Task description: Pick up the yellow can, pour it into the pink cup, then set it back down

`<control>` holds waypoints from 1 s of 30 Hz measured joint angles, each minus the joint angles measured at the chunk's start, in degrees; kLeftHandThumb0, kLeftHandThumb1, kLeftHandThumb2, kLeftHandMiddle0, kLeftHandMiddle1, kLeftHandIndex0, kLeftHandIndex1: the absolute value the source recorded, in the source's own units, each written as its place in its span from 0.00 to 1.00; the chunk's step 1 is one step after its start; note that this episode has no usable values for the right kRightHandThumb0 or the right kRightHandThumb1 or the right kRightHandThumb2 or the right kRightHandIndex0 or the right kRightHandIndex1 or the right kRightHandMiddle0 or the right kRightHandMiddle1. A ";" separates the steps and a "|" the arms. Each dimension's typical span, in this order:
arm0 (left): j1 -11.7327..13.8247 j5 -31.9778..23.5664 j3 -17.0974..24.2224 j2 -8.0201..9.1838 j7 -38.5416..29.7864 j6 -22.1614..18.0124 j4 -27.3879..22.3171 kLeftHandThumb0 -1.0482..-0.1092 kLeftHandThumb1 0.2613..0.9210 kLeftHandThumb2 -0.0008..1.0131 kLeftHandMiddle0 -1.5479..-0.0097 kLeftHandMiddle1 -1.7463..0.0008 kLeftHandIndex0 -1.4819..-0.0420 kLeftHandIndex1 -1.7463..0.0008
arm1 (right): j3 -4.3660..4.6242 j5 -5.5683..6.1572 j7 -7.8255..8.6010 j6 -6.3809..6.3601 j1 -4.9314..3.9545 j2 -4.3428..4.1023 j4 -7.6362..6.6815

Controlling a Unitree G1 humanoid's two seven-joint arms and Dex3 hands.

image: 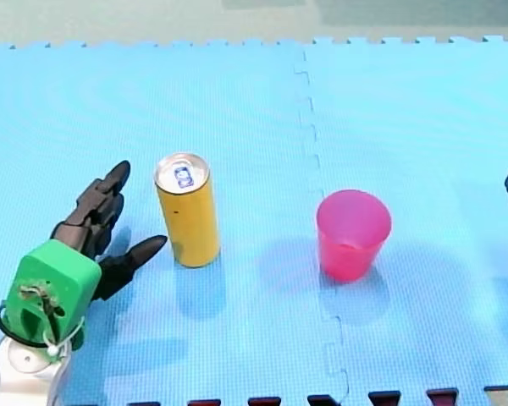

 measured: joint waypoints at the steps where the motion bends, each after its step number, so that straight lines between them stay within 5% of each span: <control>1: 0.21 0.25 -0.02 0.07 0.20 0.27 -0.33 0.00 0.86 0.00 0.87 0.99 0.87 1.00 | 0.00 0.00 -0.01 0.03 0.00 -0.02 0.00; 14: 1.48 -0.11 0.76 0.23 0.93 2.41 -2.86 0.00 0.81 0.00 0.87 0.99 0.86 1.00 | 0.02 -0.05 -0.36 0.23 -0.19 -0.14 0.10; 30: 1.67 -1.49 1.74 0.28 -1.21 -0.42 -1.52 0.00 0.83 0.01 0.88 1.00 0.86 1.00 | -0.61 0.37 0.14 0.74 -0.38 -0.21 0.63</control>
